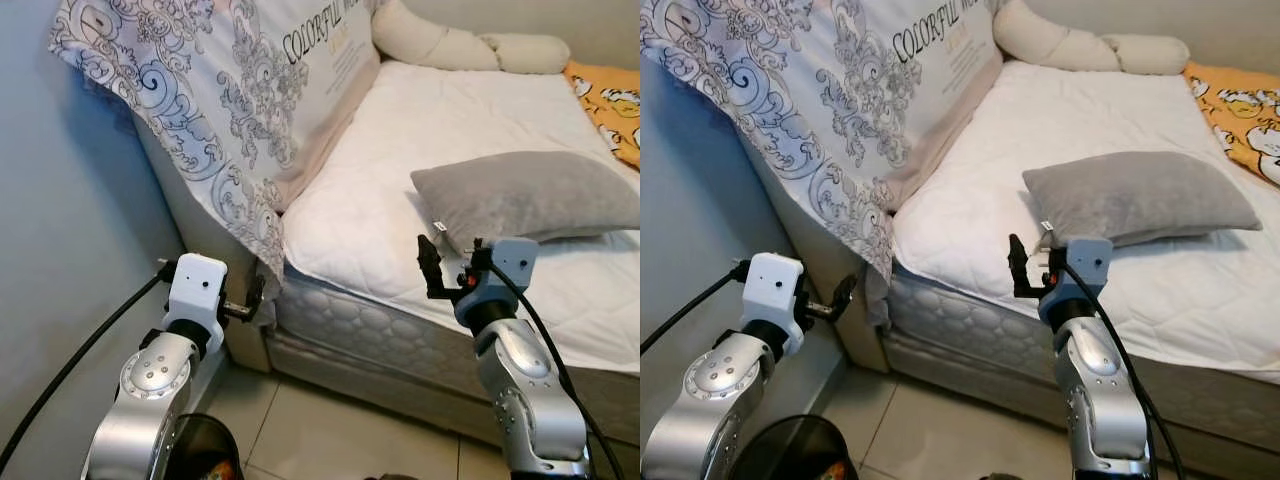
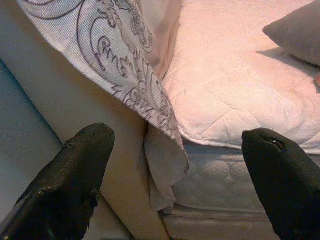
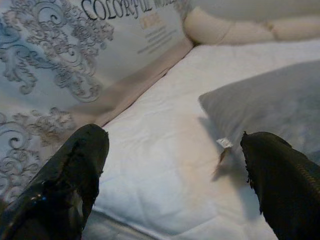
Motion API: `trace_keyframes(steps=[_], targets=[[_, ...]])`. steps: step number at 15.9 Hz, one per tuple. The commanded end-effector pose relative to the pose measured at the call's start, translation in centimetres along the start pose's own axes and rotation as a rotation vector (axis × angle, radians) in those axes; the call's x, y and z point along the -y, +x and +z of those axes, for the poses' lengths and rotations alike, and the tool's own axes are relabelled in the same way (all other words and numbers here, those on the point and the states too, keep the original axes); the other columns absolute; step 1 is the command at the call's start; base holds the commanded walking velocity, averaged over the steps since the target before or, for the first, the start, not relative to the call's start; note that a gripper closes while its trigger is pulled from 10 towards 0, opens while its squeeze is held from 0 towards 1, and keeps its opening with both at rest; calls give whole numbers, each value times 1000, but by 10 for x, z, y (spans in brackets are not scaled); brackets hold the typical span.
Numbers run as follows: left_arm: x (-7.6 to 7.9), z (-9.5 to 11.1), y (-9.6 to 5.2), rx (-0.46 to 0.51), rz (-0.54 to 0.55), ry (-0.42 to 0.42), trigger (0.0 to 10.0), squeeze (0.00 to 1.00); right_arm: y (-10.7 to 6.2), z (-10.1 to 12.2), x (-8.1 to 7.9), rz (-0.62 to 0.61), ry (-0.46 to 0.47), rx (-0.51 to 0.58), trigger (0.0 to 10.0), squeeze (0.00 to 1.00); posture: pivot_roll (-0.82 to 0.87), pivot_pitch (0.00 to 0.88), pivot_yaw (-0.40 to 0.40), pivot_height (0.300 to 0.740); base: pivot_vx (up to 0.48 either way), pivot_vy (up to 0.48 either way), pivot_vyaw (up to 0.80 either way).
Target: Clean up the room
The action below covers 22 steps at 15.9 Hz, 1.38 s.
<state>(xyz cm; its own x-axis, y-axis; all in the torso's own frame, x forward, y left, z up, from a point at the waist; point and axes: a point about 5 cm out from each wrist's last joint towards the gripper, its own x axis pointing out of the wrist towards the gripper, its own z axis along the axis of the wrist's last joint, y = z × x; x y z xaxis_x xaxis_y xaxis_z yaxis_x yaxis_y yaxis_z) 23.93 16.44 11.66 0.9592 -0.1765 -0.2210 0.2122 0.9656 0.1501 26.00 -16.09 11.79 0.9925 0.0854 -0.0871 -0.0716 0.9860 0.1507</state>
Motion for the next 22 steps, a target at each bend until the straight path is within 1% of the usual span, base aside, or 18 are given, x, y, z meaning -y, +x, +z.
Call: trace_keyframes(steps=[1,3,5,6,7,9,10,11,12,14,15,18,20,22], targets=[[-3,8,1,30,23,13,10000,0,-3,0,2,0,18,-15,10000,0,-2,0,23,740,0,-480,0],[-5,8,2,37,37,3,10000,0,-3,-2,3,-9,30,-25,10000,0,-1,0,20,740,0,-412,0],[-7,9,3,48,59,-28,10000,0,-3,-6,6,-28,21,-49,10000,0,-2,0,17,740,0,0,0],[-10,13,4,66,77,-19,10000,0,0,-5,8,-36,-54,-33,10000,0,2,0,13,740,0,0,0],[-12,15,5,81,87,-4,10000,0,2,-2,8,-36,-120,13,10000,0,2,0,12,740,0,0,-800],[-12,16,5,91,80,-4,10000,0,2,-5,11,-83,-73,11,10000,0,4,0,12,740,0,0,-800],[-12,17,6,95,77,-3,10000,0,1,-7,10,-63,-26,-14,10000,0,4,0,12,740,0,0,-800],[-11,17,5,97,74,-4,10000,0,1,-6,12,-90,-13,3,10000,0,4,0,13,740,0,0,-800],[-10,17,5,100,69,-8,10000,0,1,-5,13,-87,9,15,10000,0,3,0,13,740,0,0,-800],[-9,16,5,100,66,-13,10000,0,3,-5,14,-75,16,23,10000,0,2,0,12,740,131,0,-800],[-10,15,5,100,68,-16,10000,0,3,-8,12,-32,33,12,10000,0,3,0,12,740,281,0,0],[-12,15,7,97,82,-23,10000,0,4,-10,10,-11,53,-8,10000,0,3,0,12,740,293,0,0],[-14,15,8,95,98,-32,10000,0,6,-11,8,6,17,-13,10000,0,2,0,13,740,322,0,0],[-15,15,10,94,106,-44,10000,0,8,-11,8,27,15,-24,10000,0,0,0,12,740,326,0,0]])
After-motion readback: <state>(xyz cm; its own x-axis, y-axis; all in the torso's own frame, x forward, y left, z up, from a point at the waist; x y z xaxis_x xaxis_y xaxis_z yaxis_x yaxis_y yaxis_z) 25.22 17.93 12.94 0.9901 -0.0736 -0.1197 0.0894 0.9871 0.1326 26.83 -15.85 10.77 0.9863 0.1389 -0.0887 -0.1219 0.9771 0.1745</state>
